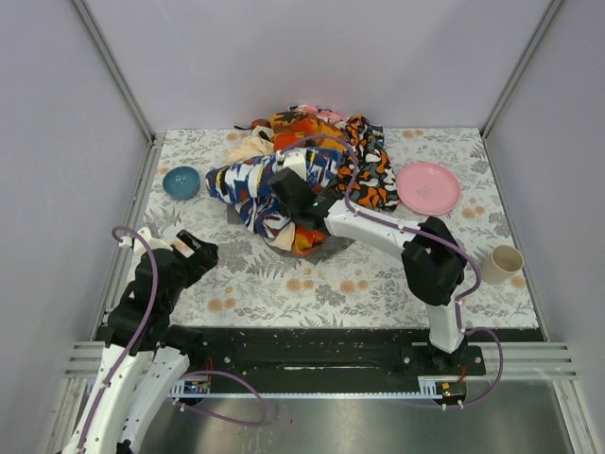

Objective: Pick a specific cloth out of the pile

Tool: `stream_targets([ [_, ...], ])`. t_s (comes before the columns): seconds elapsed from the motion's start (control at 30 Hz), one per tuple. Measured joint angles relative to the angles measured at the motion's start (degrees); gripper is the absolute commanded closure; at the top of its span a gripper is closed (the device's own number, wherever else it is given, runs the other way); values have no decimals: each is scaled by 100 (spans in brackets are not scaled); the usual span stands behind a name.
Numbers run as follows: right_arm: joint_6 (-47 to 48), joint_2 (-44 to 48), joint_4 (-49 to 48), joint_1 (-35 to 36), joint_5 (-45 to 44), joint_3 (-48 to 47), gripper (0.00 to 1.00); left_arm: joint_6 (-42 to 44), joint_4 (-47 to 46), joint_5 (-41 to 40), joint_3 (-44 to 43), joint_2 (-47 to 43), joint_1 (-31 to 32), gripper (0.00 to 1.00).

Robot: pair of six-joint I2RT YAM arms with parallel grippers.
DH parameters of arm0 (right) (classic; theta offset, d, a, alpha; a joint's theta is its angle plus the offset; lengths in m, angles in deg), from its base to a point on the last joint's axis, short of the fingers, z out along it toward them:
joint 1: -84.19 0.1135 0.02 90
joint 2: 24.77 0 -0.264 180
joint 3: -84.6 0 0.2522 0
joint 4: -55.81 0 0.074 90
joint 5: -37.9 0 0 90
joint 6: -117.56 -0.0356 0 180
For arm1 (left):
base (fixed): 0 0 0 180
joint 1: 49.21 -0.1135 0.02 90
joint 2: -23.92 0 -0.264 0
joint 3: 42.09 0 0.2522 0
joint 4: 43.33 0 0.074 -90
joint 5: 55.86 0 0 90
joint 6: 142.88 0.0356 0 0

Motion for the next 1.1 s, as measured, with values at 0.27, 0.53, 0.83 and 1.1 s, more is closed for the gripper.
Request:
stream_targets([
  [0.27,970,-79,-138,-979,13,-1685,100,28,-498,70,0,1051,0,1],
  [0.53,1060,-1759,258,-2341,4,-4323,100,192,-1598,549,-7,2688,0,1],
  [0.83,533,-3294,732,-3021,326,-5080,100,562,-2590,1545,-820,5392,179,1],
  [1.1,302,-3217,579,-3248,901,-4688,77,879,-2756,1788,-2065,7226,885,1],
])
